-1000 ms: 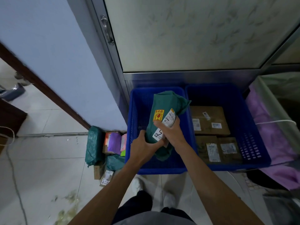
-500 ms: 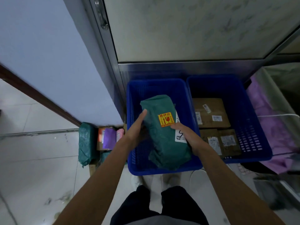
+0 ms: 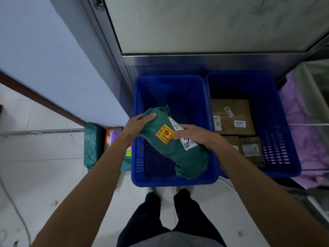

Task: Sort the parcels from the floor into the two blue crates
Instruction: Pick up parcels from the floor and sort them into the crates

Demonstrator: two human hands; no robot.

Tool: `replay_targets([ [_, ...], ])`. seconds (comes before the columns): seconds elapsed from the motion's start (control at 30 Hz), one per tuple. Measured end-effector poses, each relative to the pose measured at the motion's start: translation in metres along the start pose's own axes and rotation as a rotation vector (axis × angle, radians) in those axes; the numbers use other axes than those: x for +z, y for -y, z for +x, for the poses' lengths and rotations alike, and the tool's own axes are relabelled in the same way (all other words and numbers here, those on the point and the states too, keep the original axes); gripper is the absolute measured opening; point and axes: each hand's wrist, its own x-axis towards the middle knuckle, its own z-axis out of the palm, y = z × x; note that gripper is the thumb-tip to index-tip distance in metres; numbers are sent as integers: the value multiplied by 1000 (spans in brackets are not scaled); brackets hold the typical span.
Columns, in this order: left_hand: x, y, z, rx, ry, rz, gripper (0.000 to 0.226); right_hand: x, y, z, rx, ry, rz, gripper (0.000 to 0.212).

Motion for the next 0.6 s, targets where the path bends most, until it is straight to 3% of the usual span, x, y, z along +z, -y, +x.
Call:
replay_targets([
  [0.07,0,2,0,-71,60,-50,63,-10,2,3,13,45,-8,40],
  [0.13,0,4,0,-115,116,-91,68,-18,4,3,18,85,-2,36],
  [0.27,1,4,-11,-196,215,-122,54,-30,10,2,29,165,-29,31],
  [0.4,2,10,-16,-216,152,-232,33,-31,13,6,32,190,-69,28],
  [0.47,5,16,-15,-221,134,-249,38,-31,9,12,12,96,-68,36],
  [0.6,2,41,-7,-206,-13,-286,56,-34,-22,31,-47,-381,-70,69],
])
